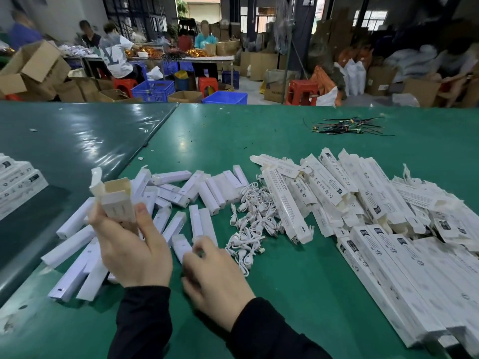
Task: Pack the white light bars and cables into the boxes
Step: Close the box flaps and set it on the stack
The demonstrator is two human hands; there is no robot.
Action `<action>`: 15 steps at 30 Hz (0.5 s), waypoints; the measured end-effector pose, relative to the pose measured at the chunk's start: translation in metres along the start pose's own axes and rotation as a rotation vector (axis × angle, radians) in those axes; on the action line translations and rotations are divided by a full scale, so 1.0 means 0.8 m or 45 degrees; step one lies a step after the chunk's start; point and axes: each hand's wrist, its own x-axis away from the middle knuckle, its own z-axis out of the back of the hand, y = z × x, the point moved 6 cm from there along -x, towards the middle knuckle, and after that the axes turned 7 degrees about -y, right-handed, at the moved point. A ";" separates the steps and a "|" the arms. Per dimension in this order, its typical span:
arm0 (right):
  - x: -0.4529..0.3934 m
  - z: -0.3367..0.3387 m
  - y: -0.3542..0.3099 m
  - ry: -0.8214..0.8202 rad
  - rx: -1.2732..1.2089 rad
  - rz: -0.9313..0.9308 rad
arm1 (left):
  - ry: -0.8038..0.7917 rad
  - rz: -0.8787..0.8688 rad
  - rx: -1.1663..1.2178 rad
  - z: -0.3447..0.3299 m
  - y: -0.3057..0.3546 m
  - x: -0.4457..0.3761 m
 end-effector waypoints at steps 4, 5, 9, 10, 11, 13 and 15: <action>0.028 0.041 0.041 0.243 -0.518 -0.203 | -0.187 -0.006 -0.051 -0.013 0.006 0.003; 0.038 0.054 0.056 0.348 -0.715 -0.285 | -0.251 -0.021 -0.088 -0.018 0.008 0.004; 0.072 0.083 0.117 0.548 -1.731 -0.556 | -0.560 -0.057 -0.134 -0.044 0.020 0.021; 0.077 0.084 0.125 0.511 -1.996 -0.608 | -0.663 -0.064 -0.134 -0.052 0.023 0.028; 0.081 0.083 0.129 0.451 -2.266 -0.645 | -0.758 -0.075 -0.147 -0.060 0.027 0.035; 0.084 0.082 0.129 0.354 -2.684 -0.680 | -0.900 -0.140 -0.221 -0.068 0.035 0.047; 0.084 0.087 0.126 0.281 -2.687 -0.630 | -1.018 -0.240 -0.268 -0.072 0.043 0.057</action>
